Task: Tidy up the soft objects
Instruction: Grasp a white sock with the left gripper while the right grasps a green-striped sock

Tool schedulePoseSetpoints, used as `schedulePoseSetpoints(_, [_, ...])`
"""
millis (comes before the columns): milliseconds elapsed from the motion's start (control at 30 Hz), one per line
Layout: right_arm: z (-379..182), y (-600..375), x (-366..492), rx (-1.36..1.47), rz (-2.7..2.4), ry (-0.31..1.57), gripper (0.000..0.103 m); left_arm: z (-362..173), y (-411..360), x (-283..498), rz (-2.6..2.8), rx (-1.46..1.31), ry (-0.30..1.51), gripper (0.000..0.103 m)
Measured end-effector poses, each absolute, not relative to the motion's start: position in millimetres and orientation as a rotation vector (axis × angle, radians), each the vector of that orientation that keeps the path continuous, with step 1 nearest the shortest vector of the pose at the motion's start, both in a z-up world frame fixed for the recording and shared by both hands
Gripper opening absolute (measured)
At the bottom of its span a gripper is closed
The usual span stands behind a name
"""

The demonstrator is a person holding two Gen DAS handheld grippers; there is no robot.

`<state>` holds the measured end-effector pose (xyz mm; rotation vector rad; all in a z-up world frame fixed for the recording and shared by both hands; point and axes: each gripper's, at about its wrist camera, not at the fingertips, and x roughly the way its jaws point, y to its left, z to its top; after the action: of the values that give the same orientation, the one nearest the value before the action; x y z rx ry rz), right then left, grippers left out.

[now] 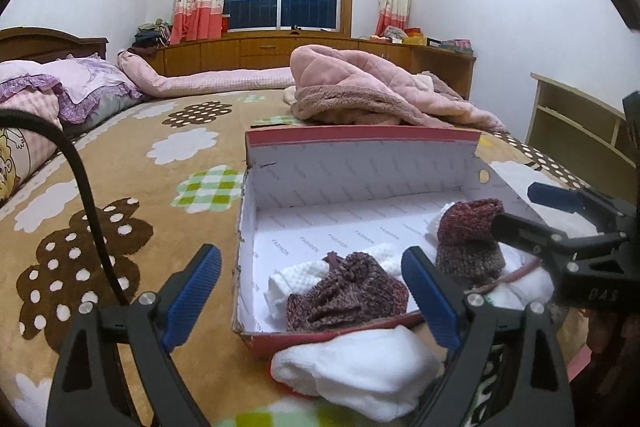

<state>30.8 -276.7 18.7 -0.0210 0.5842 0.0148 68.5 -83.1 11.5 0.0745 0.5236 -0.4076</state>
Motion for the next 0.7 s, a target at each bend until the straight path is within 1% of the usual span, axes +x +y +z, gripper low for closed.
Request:
schedulePoseSetpoints(200, [25,-273,15,-0.035,0.043,0.568,0.087,18,-78,57,-0.419,0.096,0.501,0.094])
schedulePoseSetpoints(533, [25,-270,-1,-0.024,0.103,0.606,0.087,19,-68,36,-0.442,0.088,0.559,0.094])
schedulePoseSetpoints(700, [20,-271,-11,-0.075,0.096,0.645,0.087,11,-62,20,-0.459,0.114,0.608,0.094])
